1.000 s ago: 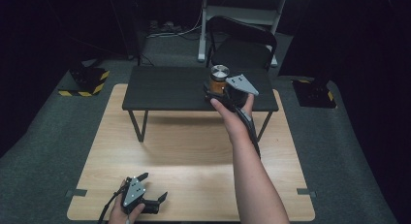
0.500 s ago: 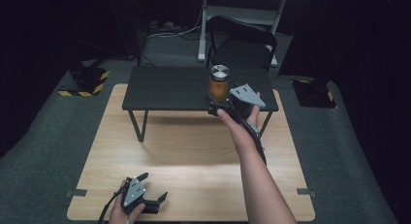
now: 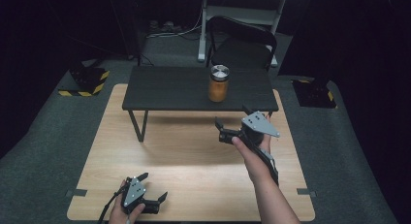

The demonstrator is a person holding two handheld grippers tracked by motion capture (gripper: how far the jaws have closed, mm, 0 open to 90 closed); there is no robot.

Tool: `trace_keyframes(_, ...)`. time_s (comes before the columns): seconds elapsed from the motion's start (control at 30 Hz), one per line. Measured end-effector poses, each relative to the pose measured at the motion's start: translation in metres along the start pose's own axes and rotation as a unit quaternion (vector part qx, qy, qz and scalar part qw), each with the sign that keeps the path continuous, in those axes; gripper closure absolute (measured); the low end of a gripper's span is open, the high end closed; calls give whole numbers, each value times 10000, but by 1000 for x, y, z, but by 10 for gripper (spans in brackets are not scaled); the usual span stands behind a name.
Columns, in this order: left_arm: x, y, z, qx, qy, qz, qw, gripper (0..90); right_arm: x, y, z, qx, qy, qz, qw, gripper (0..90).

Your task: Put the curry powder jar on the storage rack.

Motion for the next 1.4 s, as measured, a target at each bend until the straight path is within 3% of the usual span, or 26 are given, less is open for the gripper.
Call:
trace_keyframes(0.77, 1, 0, -1, 3, -38, -25, 10000, 5, 85, 83, -7, -216, 15, 204, 9996, 3)
trace_keyframes(0.93, 1, 0, -1, -1, -44, -33, 10000, 5, 108, 98, -6, -139, -30, 364, 9992, 3)
trace_keyframes(1.4, 1, 0, -1, -9, -64, -43, 10000, 5, 151, 117, -7, 108, -144, 632, 9978, 3)
Point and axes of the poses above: each handheld gripper's, and its own axes: y roughly backward along the jaws, x roughly out of its underside, z roughly to its left, the point moved 4 cm from there along -y, roughly forward along the jaws, and after that the axes turned 3 degrees about x, right-handed, at the moved point
